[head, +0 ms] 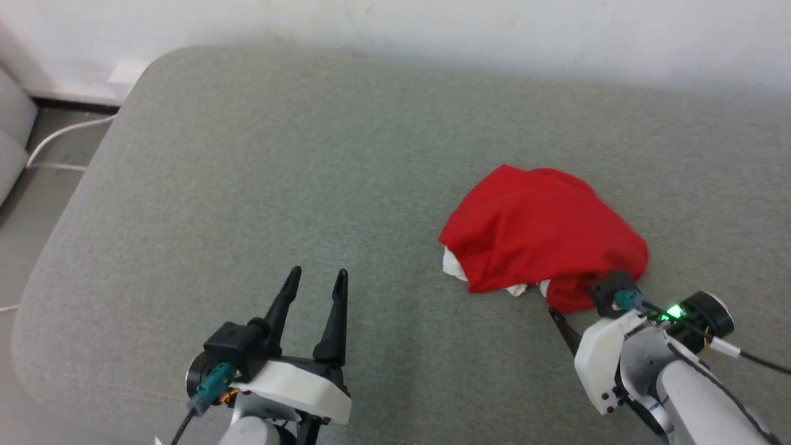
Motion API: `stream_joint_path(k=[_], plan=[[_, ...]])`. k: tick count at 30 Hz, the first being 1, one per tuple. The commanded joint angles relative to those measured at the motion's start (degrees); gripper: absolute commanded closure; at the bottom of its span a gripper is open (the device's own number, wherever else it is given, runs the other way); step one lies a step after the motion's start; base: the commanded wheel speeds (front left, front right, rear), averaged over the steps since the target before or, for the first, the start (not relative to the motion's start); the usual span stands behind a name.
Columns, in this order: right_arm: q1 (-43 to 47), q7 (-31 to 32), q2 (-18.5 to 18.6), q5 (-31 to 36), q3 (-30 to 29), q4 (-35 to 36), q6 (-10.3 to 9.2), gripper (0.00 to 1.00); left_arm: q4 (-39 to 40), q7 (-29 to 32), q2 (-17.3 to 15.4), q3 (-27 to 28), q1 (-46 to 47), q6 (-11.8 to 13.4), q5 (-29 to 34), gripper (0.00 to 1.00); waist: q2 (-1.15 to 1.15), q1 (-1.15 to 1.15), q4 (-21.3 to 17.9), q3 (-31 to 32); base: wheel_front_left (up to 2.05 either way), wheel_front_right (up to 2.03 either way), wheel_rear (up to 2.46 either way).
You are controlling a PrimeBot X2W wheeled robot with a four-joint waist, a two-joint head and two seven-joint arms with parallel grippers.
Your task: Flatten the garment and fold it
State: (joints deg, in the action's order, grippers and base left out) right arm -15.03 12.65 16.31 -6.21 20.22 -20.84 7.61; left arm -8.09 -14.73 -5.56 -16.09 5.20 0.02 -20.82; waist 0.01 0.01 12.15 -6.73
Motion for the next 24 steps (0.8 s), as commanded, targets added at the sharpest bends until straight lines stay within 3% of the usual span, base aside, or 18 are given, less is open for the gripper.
stream_joint_path(k=[1,5,6,7,15,21,24], plan=[[-1.9,0.6,0.6,-0.8,1.0,-1.2,-0.12,0.00,-0.6,-0.3,0.5,0.4,0.9,-0.8,0.7,0.00,-0.01,-0.01,2.7,-2.5,0.00,0.00,0.00],[-4.4,1.7,2.1,-2.0,3.9,-5.2,-0.12,0.00,-1.5,-0.3,1.3,1.2,1.1,-1.9,1.6,0.00,-0.01,-0.01,3.6,-3.0,0.00,0.00,0.00],[-4.6,1.9,2.5,-2.3,4.9,-6.1,-0.12,0.73,-1.7,-0.3,1.5,1.4,1.1,-2.1,1.7,0.00,-0.01,-0.01,3.7,-3.0,0.00,0.00,0.00],[-4.7,2.0,3.0,-2.6,5.8,-6.7,-0.12,1.00,-1.9,-0.3,1.6,1.7,1.1,-2.2,1.9,0.00,-0.01,-0.01,3.7,-2.8,0.00,0.00,0.00],[-1.8,2.1,8.0,-6.0,7.0,-3.8,-0.12,1.00,-3.6,-0.3,2.2,3.7,-0.3,-3.1,2.8,0.00,-0.01,-0.01,-1.1,0.0,0.00,0.00,0.00],[5.4,5.8,13.6,-6.1,3.2,3.8,-0.12,1.00,-4.6,-0.3,2.4,3.8,-0.5,-3.8,3.1,0.00,-0.01,-0.01,-5.2,1.9,0.00,0.00,0.00],[9.1,7.2,14.1,-6.0,0.4,6.3,-0.12,1.00,-4.9,-0.3,2.5,3.6,-0.4,-4.1,3.2,0.00,-0.01,-0.01,-6.7,2.1,0.00,0.00,0.00]])
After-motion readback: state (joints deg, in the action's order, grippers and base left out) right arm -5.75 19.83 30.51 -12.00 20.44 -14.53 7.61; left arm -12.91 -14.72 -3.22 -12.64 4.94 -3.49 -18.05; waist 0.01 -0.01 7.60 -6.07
